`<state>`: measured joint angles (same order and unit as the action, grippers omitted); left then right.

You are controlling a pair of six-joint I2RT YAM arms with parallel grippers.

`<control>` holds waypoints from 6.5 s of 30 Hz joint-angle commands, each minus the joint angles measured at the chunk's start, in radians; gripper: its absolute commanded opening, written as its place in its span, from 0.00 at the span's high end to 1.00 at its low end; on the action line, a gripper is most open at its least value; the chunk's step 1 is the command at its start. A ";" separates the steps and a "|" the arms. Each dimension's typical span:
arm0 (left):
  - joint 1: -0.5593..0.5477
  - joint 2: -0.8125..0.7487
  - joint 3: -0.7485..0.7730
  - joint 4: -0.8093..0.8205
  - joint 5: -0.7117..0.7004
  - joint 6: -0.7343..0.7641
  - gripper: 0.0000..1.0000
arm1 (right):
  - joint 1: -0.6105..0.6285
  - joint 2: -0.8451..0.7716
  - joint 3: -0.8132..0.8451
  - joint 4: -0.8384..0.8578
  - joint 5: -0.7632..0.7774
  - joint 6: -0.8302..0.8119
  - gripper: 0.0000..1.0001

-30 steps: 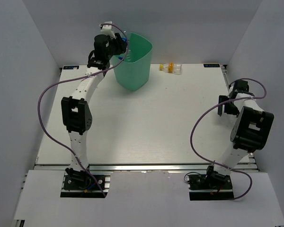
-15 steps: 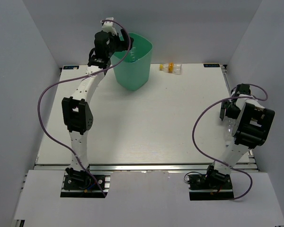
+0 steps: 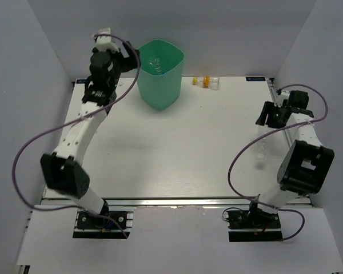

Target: Put the plastic bottles in the bin

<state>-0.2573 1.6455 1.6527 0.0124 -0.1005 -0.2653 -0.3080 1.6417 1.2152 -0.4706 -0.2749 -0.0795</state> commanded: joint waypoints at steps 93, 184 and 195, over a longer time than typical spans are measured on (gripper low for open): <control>0.309 0.178 -0.297 0.026 -0.093 -0.092 0.02 | 0.477 1.132 1.126 0.716 0.108 -0.637 0.20; 0.308 -0.088 -0.465 -0.064 -0.041 -0.143 0.02 | 0.366 0.758 0.787 0.458 0.312 0.382 0.50; 0.309 -0.248 -0.568 -0.052 -0.024 -0.144 0.02 | 0.595 0.434 0.747 0.559 0.351 0.097 0.61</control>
<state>0.0486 1.4651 1.0966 -0.0593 -0.1413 -0.4065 0.1658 2.2219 1.9476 -0.0399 0.0380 0.1337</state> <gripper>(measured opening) 0.983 0.634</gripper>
